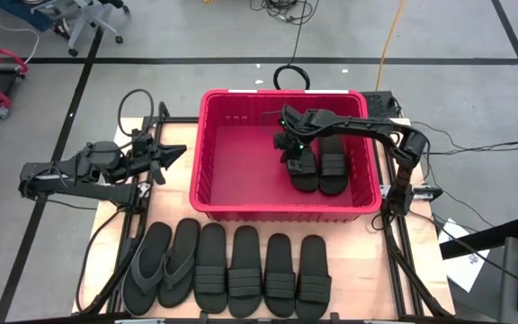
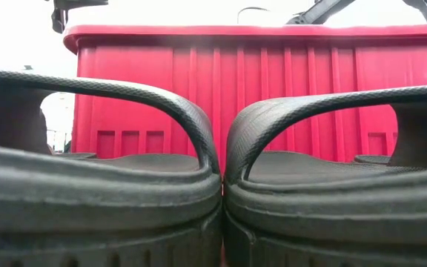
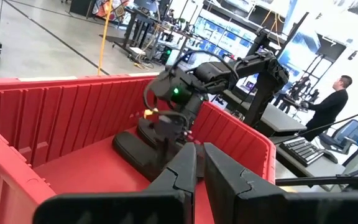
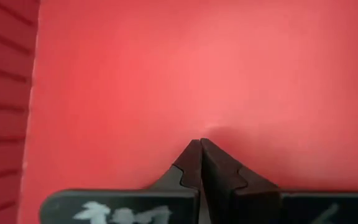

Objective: Pick and place slides into bin
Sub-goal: Put the black slide into the red container

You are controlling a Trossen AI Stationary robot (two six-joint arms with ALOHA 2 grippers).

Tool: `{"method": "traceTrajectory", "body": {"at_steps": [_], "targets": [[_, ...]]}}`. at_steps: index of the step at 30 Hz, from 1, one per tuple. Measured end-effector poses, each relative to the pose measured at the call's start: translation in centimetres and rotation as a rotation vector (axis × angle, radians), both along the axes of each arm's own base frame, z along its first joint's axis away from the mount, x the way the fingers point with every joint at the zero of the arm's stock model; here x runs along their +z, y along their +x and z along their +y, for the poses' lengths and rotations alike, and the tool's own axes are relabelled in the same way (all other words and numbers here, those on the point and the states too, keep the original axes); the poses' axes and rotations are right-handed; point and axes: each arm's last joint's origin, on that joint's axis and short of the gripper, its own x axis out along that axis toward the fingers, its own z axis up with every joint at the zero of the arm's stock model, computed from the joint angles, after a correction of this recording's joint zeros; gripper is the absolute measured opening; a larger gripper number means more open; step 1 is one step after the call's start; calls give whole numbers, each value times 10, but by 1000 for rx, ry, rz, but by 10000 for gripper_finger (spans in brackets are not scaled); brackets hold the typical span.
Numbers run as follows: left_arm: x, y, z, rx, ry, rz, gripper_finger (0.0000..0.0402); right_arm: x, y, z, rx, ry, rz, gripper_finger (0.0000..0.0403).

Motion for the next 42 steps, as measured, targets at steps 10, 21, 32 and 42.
{"method": "traceTrajectory", "body": {"at_steps": [10,21,32,42], "targets": [[0,0,0,0,-7,-3,26,-17,-8,-9,-78,-27,156,0],[0,0,0,0,-15,-6,26,-18,-16,-15,-94,-11,199,0],[0,0,0,-17,-13,-4,26,3,-18,-9,-58,-80,128,0],[0,0,-1,-40,55,23,26,92,-41,9,-25,-279,-194,0]]}}
